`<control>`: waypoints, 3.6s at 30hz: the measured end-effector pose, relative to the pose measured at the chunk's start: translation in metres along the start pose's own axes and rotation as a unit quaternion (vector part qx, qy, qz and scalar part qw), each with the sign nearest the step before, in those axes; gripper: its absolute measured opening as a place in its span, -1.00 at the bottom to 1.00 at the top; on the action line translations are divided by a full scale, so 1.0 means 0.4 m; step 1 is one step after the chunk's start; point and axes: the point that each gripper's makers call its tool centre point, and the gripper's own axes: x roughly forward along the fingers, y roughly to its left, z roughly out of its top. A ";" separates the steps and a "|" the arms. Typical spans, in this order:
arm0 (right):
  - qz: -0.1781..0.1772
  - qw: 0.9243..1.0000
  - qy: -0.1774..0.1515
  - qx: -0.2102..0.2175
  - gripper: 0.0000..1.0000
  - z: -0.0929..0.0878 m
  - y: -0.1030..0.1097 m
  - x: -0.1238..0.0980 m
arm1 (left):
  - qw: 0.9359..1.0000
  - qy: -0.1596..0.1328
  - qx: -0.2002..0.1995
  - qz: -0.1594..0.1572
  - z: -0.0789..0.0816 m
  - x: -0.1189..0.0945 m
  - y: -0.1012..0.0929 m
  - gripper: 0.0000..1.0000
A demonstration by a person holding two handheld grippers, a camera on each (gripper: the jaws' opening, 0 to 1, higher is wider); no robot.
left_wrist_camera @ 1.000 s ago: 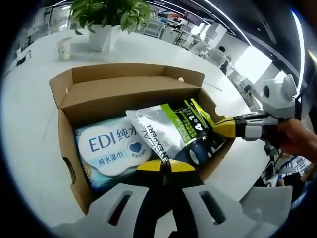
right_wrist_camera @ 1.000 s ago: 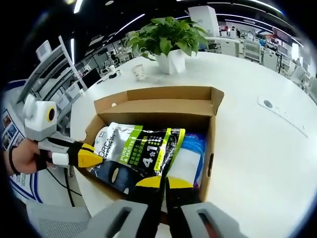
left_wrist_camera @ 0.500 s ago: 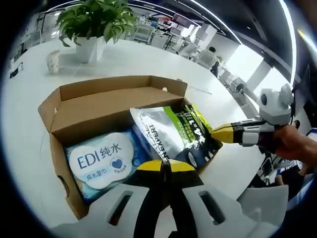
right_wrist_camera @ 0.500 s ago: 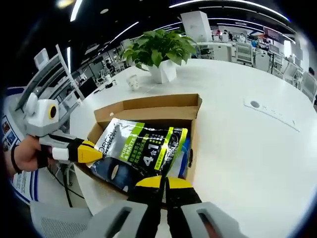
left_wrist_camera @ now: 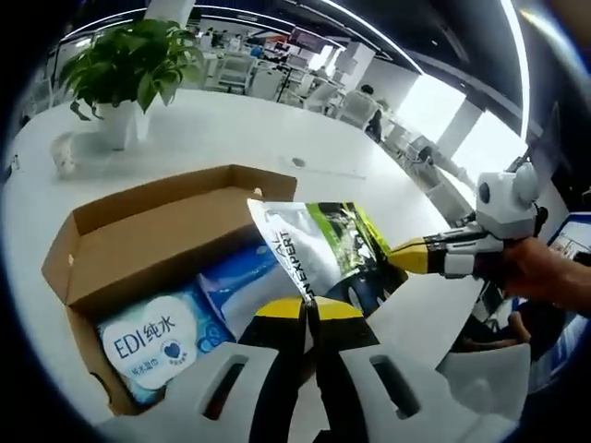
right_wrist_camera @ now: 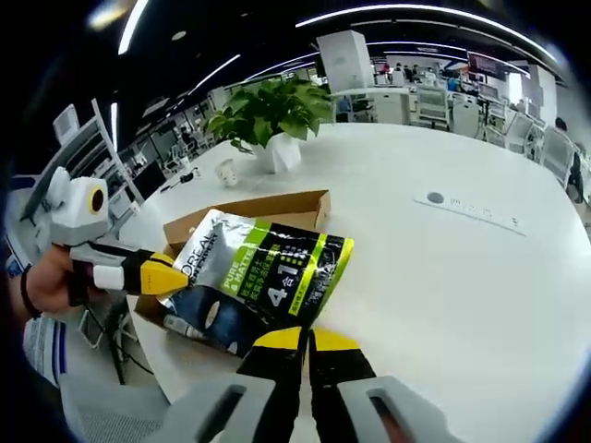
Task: Operate the shoe box by opening the lid, removing the specified soft item, and placing it in the target area until the item is outside and the box remains undamaged.
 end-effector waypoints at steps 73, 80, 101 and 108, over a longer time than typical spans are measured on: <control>-0.043 0.995 0.030 0.088 -1.00 -0.124 -0.370 0.006 | 0.953 0.198 0.224 -0.041 -0.053 0.401 -0.164 -0.96; -0.040 0.995 0.036 0.089 -1.00 -0.131 -0.377 0.021 | 0.949 0.218 0.227 -0.029 -0.066 0.413 -0.151 -0.96; -0.040 0.992 0.043 0.108 -1.00 -0.169 -0.393 0.054 | 0.906 0.255 0.337 -0.022 -0.084 0.422 -0.138 -0.93; -0.038 0.992 0.047 0.114 -1.00 -0.188 -0.390 0.065 | 0.902 0.259 0.343 -0.027 -0.087 0.423 -0.136 -0.92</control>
